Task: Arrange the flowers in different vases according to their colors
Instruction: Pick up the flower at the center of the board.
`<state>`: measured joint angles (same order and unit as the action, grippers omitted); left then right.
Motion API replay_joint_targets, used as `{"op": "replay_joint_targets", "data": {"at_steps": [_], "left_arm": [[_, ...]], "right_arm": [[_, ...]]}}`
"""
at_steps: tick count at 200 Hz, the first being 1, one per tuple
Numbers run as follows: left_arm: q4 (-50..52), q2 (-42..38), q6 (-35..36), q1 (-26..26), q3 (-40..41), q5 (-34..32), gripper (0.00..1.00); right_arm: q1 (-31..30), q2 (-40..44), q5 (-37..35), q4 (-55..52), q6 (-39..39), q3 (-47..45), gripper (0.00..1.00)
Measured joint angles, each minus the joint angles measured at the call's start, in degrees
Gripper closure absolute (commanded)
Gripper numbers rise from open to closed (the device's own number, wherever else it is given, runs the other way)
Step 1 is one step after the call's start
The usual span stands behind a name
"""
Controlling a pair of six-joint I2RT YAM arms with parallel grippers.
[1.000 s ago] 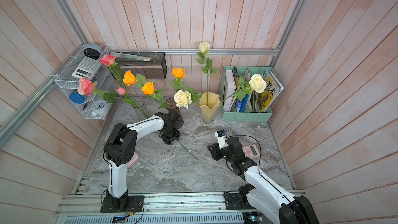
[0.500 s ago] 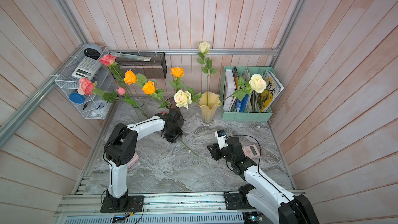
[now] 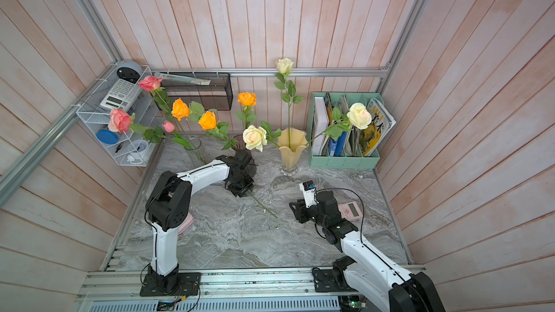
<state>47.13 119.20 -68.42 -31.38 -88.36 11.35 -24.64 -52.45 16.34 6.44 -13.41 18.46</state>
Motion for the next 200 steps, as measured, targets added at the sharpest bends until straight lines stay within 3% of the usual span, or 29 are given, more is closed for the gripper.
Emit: {"op": "replay_joint_targets", "data": {"at_steps": [42, 115, 153, 200], "left_arm": [[4.35, 2.78, 1.44, -0.02, -4.61, -0.33, 0.68], [8.04, 4.13, 2.89, -0.02, -4.9, -1.4, 0.67], [8.63, 4.15, 3.23, -0.02, -4.87, -1.6, 0.86], [7.72, 3.56, 2.6, -0.02, -3.58, -1.77, 0.94]], "right_arm": [[0.0, 0.83, 0.0, 0.02, 0.11, -0.24, 0.52], [0.0, 2.34, -0.04, 0.04, 0.13, -0.96, 0.52], [0.0, 2.58, -0.02, 0.04, 0.13, -0.96, 0.52], [0.0, 3.08, -0.02, 0.07, 0.13, -1.55, 0.52]]}}
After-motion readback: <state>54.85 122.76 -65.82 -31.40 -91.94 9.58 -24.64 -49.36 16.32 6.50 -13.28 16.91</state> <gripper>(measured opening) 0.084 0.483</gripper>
